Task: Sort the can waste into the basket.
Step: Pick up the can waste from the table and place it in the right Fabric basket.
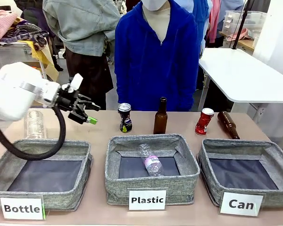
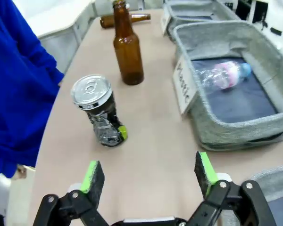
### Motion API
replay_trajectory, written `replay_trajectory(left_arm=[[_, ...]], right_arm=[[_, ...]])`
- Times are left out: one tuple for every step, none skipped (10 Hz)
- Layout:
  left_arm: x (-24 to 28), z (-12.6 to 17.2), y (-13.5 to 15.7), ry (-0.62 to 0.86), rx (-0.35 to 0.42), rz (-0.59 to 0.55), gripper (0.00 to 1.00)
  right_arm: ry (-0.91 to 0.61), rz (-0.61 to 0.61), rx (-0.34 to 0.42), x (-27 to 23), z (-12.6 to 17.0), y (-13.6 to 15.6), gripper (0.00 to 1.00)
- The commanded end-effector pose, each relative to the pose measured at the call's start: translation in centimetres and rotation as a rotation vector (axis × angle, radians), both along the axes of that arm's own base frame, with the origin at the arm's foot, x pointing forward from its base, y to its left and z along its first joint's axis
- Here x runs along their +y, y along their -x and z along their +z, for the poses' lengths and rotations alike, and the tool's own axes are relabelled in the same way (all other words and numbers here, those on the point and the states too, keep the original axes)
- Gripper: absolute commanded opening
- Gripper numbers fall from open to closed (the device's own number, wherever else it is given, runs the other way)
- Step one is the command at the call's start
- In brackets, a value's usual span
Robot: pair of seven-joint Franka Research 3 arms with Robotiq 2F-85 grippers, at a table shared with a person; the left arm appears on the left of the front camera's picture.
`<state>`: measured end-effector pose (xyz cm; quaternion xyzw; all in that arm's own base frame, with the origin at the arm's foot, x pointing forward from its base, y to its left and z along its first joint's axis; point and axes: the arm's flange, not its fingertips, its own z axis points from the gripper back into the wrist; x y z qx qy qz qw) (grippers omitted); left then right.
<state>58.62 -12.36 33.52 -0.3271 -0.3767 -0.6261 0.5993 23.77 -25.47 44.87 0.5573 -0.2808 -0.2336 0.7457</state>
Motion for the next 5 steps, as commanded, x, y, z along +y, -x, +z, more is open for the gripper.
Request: replay_trajectory(left_arm=[[-3.0,-0.8,-3.0,-0.010,0.043,0.061,1.00],[-4.1,-1.3,-4.3,-0.030,0.074,0.097,1.00],[-5.1,-1.9,-5.2,-0.052,0.108,0.104,1.00],[-6.3,-2.6,-5.6,-0.062,0.134,0.086,1.00],[-7.3,-3.4,-5.8,-0.068,0.158,0.077,1.00]], right_arm=[[0.000,0.001,-0.038,-0.2,0.1,-0.2,1.00],[0.000,0.001,-0.038,-0.2,0.1,-0.2,1.00],[0.000,0.001,-0.038,-0.2,0.1,-0.2,1.00],[0.000,0.001,-0.038,-0.2,0.1,-0.2,1.00],[0.000,0.001,-0.038,-0.2,0.1,-0.2,1.00]])
